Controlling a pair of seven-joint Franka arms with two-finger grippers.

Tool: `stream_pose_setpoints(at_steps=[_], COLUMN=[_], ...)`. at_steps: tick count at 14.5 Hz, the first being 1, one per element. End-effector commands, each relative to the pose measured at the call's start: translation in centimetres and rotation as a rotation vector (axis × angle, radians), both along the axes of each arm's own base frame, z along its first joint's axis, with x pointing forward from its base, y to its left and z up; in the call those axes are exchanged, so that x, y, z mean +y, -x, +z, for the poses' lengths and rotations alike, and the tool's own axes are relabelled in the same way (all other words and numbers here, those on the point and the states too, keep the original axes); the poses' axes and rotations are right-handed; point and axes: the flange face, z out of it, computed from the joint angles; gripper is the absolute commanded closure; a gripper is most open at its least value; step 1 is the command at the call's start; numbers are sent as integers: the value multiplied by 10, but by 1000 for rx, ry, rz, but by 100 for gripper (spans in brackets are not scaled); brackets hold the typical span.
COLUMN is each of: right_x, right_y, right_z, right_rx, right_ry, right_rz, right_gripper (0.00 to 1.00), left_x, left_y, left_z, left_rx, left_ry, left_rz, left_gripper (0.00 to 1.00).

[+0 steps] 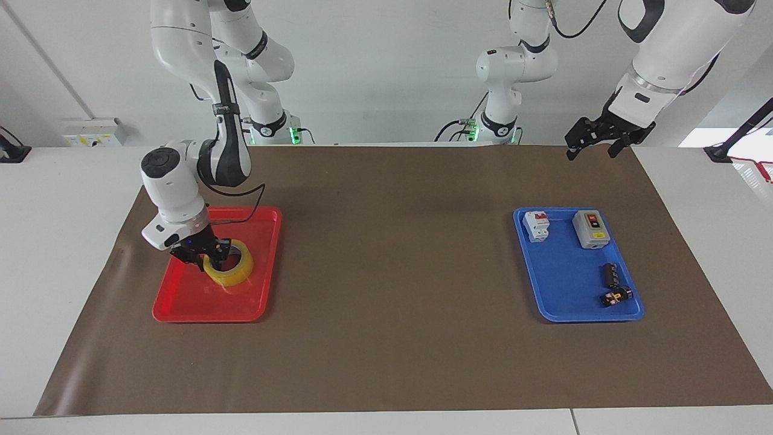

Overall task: Place and move tape with both arms
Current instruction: 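Open the right gripper and withdraw it from the red tray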

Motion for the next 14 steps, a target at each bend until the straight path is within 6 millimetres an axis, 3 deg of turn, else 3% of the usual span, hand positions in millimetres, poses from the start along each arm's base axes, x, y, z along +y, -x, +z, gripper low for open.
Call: stream_pose_setpoints(at_steps=[1, 4, 7, 9, 11, 14], right_x=[9, 11, 9, 8, 10, 11], right_y=[-7, -29, -37, -27, -4, 22], right_z=[38, 112, 193, 248, 300, 341], right_rx=[-16, 31, 77, 95, 126, 144], right_ry=[-16, -14, -10, -2, -8, -19], right_rz=[-63, -94, -133, -146, -156, -159], right_gripper=[0, 0, 0, 0, 0, 0], left_x=[1, 1, 1, 2, 2, 2], left_y=[6, 6, 6, 6, 6, 6], left_z=[0, 0, 0, 0, 0, 0], left_rx=[-5, -5, -5, -5, -5, -5], left_ry=[12, 12, 12, 12, 12, 12], left_rz=[-2, -2, -2, -1, -1, -1], left_gripper=[0, 0, 0, 0, 0, 0])
